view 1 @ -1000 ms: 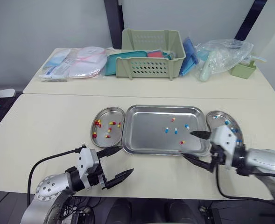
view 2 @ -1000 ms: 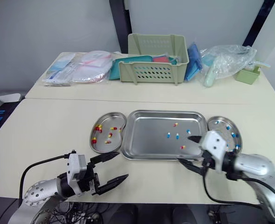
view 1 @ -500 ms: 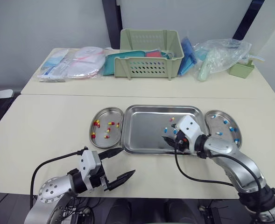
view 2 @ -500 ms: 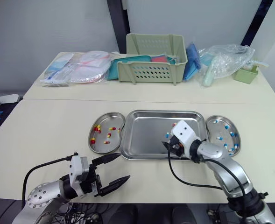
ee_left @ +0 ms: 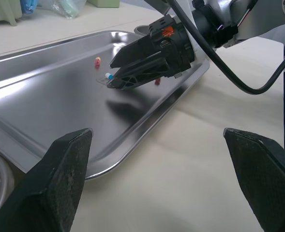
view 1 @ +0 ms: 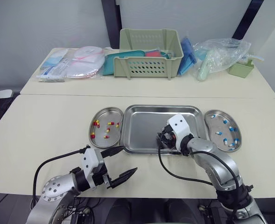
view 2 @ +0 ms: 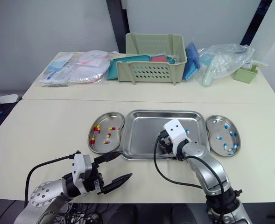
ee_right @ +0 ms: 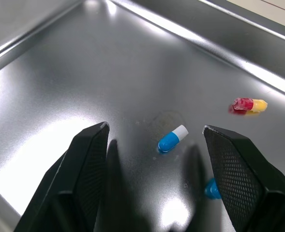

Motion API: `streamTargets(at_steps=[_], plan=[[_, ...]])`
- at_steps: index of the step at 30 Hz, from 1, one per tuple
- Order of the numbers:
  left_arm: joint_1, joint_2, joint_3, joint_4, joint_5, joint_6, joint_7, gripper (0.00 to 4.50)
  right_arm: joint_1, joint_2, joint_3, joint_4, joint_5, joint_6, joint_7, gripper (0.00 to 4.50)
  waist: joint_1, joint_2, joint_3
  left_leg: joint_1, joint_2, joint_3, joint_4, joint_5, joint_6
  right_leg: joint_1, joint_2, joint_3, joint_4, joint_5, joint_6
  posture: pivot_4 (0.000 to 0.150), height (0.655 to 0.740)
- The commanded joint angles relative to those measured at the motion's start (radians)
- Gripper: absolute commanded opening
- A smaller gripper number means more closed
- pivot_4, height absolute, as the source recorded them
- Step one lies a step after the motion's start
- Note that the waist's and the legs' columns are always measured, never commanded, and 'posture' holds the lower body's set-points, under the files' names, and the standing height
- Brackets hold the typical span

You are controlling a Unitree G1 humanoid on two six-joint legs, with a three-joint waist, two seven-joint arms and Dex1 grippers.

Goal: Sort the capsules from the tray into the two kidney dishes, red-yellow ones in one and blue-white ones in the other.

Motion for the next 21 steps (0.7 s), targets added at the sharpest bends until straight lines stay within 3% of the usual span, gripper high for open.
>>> streamTargets(at_steps=[1, 8, 11, 21], plan=[[-0.003, 0.005, -0.007, -0.04, -0.008, 0.004, 0.007, 4.5, -0.016, 0.014, 0.0, -0.004, -0.012, 0.0, -0.015, 3.26, 0.0, 0.0, 0.0, 0.0, 0.0, 0.0, 0.0, 0.0, 0.0, 0.0, 0.0, 0.0, 0.0, 0.0, 0.0, 0.15, 0.74], [-0.001, 0.002, -0.011, -0.046, -0.006, 0.01, 0.012, 4.5, -0.014, 0.019, 0.013, 0.035, -0.024, -0.007, -0.022, 3.26, -0.001, 0.0, 0.0, 0.0, 0.0, 0.0, 0.0, 0.0, 0.0, 0.0, 0.0, 0.0, 0.0, 0.0, 0.0, 0.15, 0.74], [0.001, 0.001, -0.014, -0.045, -0.005, 0.009, 0.015, 4.5, -0.007, 0.016, 0.016, 0.044, -0.03, -0.009, -0.02, 2.76, -0.001, 0.0, 0.0, 0.0, 0.0, 0.0, 0.0, 0.0, 0.0, 0.0, 0.0, 0.0, 0.0, 0.0, 0.0, 0.15, 0.74], [0.002, -0.001, -0.023, -0.034, -0.002, 0.002, 0.019, 4.5, -0.001, 0.007, 0.026, 0.052, -0.037, -0.01, -0.009, 0.08, -0.001, 0.0, 0.0, 0.0, 0.0, 0.0, 0.0, 0.0, 0.0, 0.0, 0.0, 0.0, 0.0, 0.0, 0.0, 0.15, 0.74]])
